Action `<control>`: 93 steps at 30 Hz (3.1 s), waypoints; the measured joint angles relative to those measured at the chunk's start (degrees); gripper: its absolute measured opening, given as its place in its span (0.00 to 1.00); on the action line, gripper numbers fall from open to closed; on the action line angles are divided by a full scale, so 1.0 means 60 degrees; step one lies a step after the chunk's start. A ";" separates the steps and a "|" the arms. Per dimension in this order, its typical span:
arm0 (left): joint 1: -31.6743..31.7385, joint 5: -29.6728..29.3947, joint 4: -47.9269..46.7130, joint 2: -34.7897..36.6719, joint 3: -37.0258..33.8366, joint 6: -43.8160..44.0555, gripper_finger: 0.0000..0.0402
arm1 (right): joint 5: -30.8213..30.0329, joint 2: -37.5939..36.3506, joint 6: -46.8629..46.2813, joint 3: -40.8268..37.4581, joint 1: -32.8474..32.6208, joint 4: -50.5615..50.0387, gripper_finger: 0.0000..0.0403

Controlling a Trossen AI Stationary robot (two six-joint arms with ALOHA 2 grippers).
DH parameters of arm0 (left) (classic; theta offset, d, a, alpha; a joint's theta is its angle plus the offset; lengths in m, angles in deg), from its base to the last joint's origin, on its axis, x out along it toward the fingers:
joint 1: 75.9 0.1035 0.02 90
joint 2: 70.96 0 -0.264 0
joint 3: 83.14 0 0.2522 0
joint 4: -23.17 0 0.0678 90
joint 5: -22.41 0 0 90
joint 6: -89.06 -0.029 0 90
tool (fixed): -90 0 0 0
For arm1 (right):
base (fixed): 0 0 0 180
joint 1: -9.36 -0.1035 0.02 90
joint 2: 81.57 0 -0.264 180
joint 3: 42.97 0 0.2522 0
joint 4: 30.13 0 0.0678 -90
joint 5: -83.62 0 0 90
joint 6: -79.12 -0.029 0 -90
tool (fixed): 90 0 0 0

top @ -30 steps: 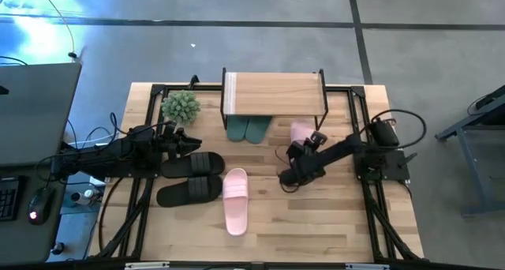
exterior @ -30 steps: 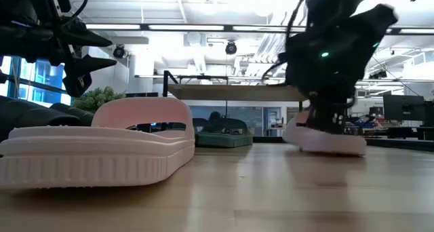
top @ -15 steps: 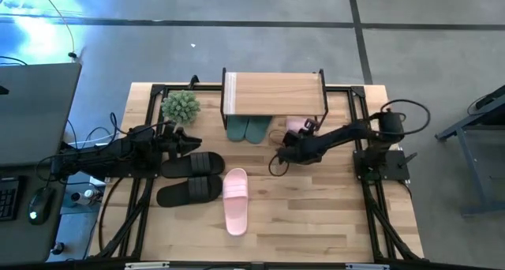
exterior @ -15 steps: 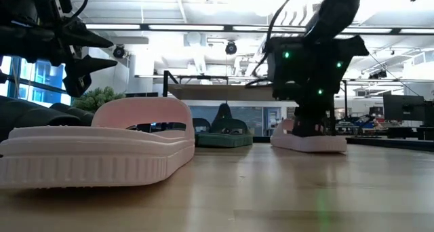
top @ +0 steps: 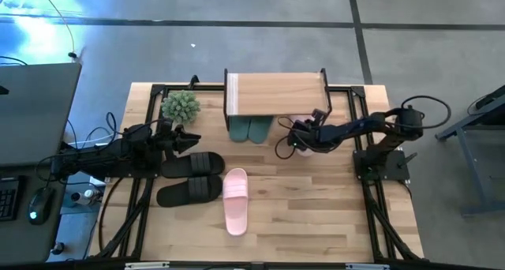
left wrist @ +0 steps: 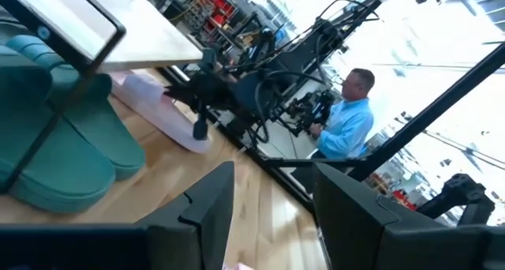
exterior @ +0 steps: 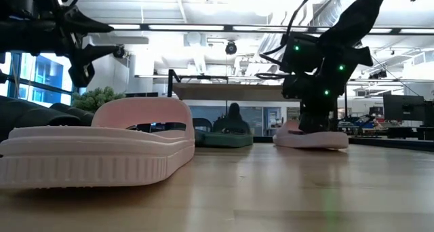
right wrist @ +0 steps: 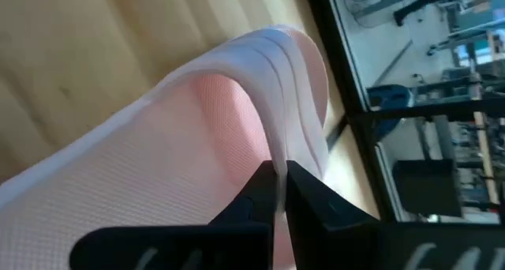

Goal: Pick and place slides into the shelf
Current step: Put the right pink slides under the shelf

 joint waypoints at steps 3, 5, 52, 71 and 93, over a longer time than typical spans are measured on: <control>0.0000 0.0000 0.0009 0.0000 0.0000 0.0000 0.40 | -0.0114 0.0004 0.0109 0.0065 0.0158 0.0042 0.00; 0.0000 0.0000 0.0009 0.0000 0.0000 -0.0003 0.40 | -0.0157 0.0011 0.0133 0.0114 0.0194 0.0026 0.00; 0.0007 -0.2973 -0.3618 -0.8576 0.6759 -0.4464 0.39 | -0.0071 0.0029 -0.0284 0.0138 -0.0047 -0.0605 0.00; 0.3249 -0.2450 -0.9268 -1.3232 1.2925 -0.3967 0.39 | -0.0049 0.0029 -0.0452 0.0138 -0.0054 -0.0647 0.00; 0.3246 -0.2714 -0.9204 -1.4174 1.2939 -0.3971 0.39 | -0.0027 0.0029 -0.0454 0.0138 -0.0058 -0.0644 0.00</control>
